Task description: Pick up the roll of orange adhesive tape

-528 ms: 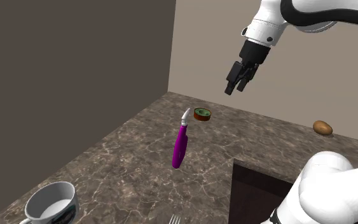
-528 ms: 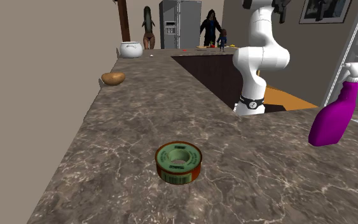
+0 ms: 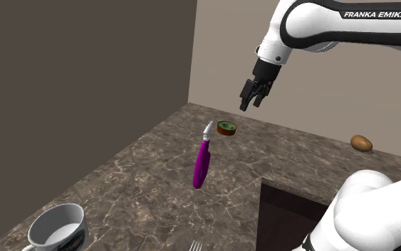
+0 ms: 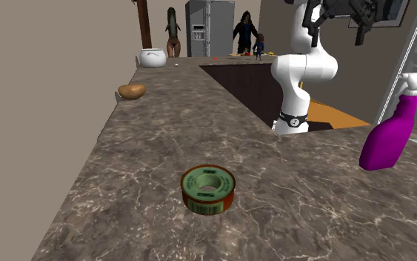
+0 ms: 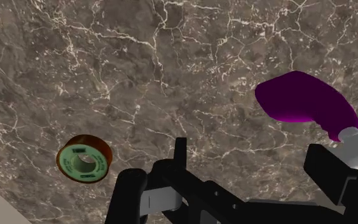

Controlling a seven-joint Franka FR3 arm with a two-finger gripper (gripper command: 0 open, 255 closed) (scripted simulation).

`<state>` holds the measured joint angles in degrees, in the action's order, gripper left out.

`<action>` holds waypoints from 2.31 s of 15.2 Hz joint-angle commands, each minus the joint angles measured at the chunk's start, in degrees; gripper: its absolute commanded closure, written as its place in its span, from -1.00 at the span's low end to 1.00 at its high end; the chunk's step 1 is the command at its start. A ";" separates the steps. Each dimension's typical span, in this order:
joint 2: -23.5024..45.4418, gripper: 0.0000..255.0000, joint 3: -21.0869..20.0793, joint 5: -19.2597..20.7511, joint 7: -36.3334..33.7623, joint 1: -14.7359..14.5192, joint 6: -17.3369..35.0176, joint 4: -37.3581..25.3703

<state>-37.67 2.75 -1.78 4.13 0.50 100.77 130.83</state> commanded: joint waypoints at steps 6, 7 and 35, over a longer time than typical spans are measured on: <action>11.91 -1.00 3.63 1.48 3.66 1.46 8.65 -1.75; 13.78 -1.00 4.11 1.56 4.15 1.64 9.75 -2.30; 61.90 -1.00 10.10 -4.89 15.63 8.17 24.32 -30.70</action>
<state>23.85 12.92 -6.57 19.77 8.69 124.45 99.89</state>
